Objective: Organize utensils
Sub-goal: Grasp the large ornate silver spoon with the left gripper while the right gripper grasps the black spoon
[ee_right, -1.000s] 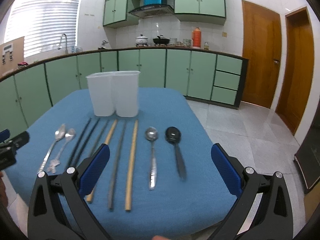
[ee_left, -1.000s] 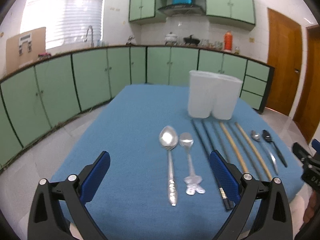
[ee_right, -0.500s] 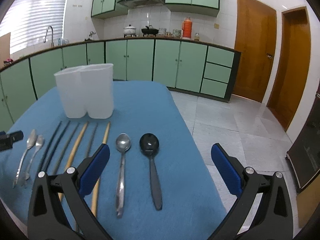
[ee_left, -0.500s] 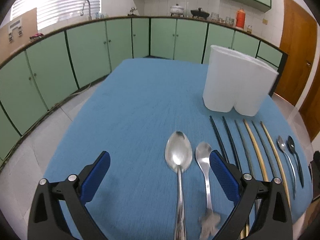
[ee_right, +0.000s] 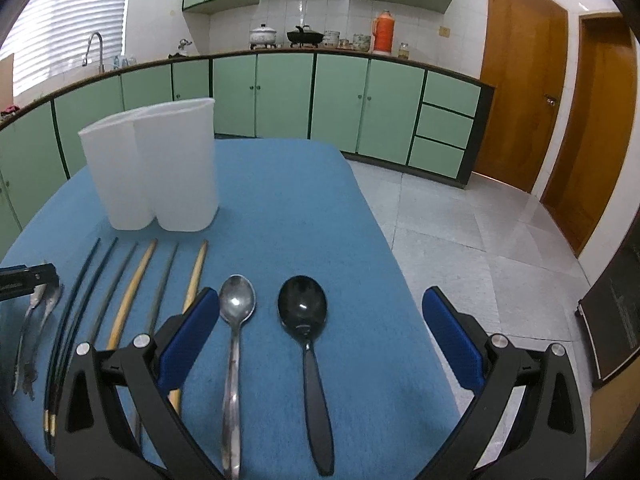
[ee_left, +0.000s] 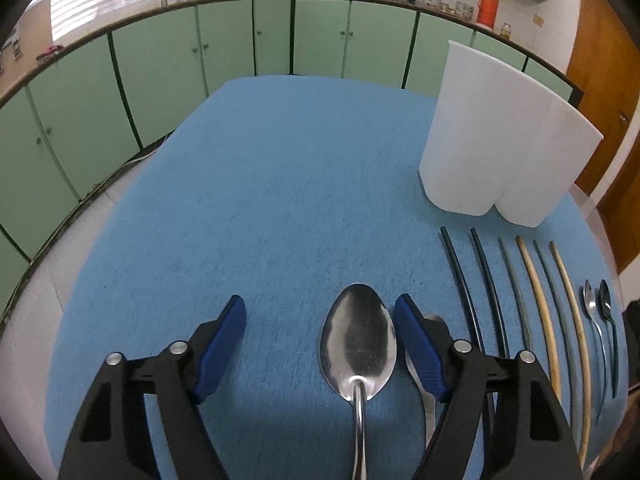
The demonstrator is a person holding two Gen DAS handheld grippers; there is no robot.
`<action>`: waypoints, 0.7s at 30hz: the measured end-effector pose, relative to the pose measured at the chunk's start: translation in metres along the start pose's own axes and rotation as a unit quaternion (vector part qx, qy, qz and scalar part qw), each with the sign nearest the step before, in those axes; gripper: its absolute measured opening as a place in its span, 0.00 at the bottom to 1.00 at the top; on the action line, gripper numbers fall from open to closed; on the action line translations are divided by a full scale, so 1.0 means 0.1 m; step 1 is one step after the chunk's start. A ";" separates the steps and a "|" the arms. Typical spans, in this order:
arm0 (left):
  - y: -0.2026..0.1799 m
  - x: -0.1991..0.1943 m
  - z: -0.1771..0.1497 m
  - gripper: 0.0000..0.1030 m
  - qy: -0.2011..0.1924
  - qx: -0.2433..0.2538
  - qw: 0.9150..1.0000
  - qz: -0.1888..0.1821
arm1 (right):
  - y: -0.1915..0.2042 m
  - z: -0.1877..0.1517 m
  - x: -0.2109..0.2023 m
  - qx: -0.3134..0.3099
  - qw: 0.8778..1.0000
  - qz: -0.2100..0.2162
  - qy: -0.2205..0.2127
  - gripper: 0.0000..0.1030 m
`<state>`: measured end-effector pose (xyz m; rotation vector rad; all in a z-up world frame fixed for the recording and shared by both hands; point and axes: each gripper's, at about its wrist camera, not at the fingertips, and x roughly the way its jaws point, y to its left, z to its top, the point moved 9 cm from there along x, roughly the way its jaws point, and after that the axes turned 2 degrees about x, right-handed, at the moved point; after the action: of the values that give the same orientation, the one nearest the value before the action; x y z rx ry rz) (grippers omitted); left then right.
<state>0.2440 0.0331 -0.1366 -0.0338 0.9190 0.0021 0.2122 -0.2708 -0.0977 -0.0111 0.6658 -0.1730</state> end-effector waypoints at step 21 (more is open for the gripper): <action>-0.03 0.00 0.09 0.32 -0.015 0.005 1.000 -0.026 | 0.02 0.03 0.47 -0.008 0.993 0.042 0.113 0.50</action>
<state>0.2513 0.0304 -0.1315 -0.0476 0.8871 -0.0510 0.2508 -0.2765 -0.1251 0.0210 0.8926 -0.0885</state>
